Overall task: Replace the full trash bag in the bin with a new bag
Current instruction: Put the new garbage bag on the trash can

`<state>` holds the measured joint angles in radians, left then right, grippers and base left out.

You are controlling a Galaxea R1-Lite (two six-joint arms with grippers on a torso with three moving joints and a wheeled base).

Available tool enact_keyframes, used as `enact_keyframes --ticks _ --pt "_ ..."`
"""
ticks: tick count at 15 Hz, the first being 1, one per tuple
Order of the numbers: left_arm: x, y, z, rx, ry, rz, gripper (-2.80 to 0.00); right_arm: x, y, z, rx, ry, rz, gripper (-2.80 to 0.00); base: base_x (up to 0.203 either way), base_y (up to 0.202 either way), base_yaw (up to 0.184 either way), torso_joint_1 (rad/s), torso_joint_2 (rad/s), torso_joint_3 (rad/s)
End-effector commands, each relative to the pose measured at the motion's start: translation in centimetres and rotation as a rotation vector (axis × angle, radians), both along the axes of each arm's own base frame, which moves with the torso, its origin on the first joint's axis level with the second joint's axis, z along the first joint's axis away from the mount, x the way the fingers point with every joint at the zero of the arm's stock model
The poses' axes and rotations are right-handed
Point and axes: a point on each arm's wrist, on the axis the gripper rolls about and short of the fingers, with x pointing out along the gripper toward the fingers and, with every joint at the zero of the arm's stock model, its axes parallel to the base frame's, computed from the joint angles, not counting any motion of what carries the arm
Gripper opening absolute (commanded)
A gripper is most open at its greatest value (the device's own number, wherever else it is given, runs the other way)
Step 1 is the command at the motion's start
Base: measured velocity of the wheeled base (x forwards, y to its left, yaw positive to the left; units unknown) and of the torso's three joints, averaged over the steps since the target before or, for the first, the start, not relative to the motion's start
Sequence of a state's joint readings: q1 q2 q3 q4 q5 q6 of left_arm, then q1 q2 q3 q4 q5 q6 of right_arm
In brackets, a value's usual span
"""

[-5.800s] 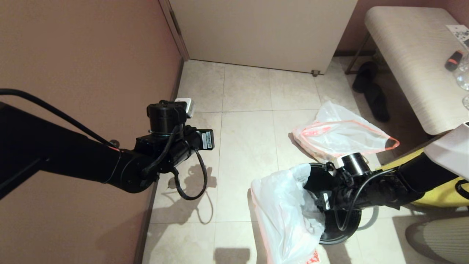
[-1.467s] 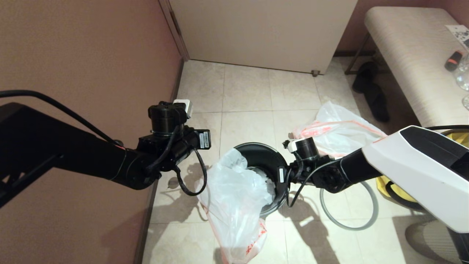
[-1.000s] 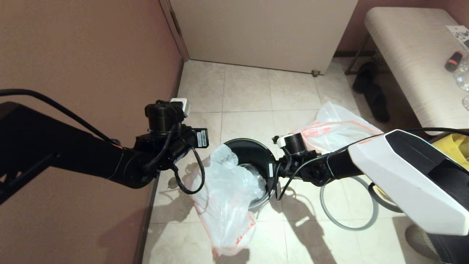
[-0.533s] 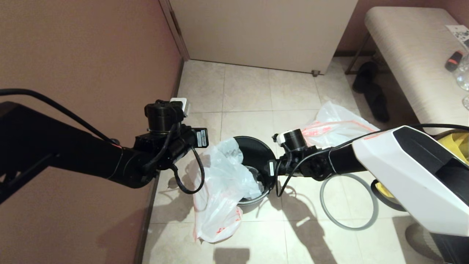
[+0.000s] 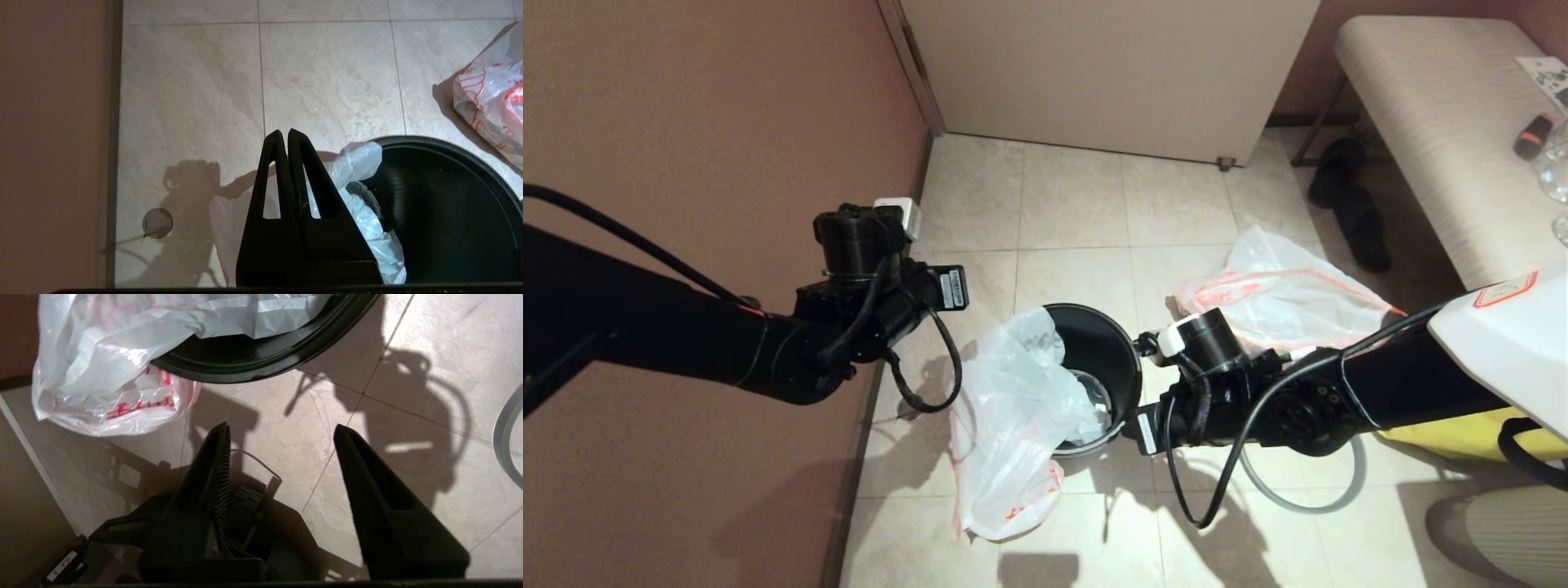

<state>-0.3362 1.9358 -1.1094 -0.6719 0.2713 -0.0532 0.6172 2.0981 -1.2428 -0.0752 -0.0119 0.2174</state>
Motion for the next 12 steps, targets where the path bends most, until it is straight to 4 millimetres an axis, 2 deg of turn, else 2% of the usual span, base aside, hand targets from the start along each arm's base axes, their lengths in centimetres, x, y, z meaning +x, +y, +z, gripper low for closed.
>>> enact_keyframes --ticks 1,5,7,9,12 --pt "-0.5 0.4 1.3 -0.014 -0.034 0.007 -2.80 -0.9 0.5 0.5 -0.002 -0.009 0.048 -2.80 0.000 0.000 0.000 0.000 0.00 0.000" --pt "-3.1 1.2 5.0 -0.090 -0.079 -0.033 -2.80 -0.9 2.6 -1.8 -0.092 -0.023 0.183 -2.80 0.000 0.000 0.000 0.000 0.00 0.000" --pt "-4.6 1.6 6.6 -0.146 -0.078 -0.095 -2.80 -0.2 4.7 -2.6 -0.094 -0.045 0.229 -2.80 0.000 0.000 0.000 0.000 0.00 0.000" --pt "-5.2 1.8 7.2 -0.166 -0.074 -0.112 -2.80 -1.6 7.3 -2.8 -0.097 -0.065 0.322 -2.80 0.000 0.000 0.000 0.000 0.00 0.000" --pt "-4.9 3.2 7.6 -0.170 -0.091 -0.081 -2.80 -3.9 9.7 -3.9 -0.144 -0.078 0.442 -2.80 0.000 0.000 0.000 0.000 0.00 0.000"
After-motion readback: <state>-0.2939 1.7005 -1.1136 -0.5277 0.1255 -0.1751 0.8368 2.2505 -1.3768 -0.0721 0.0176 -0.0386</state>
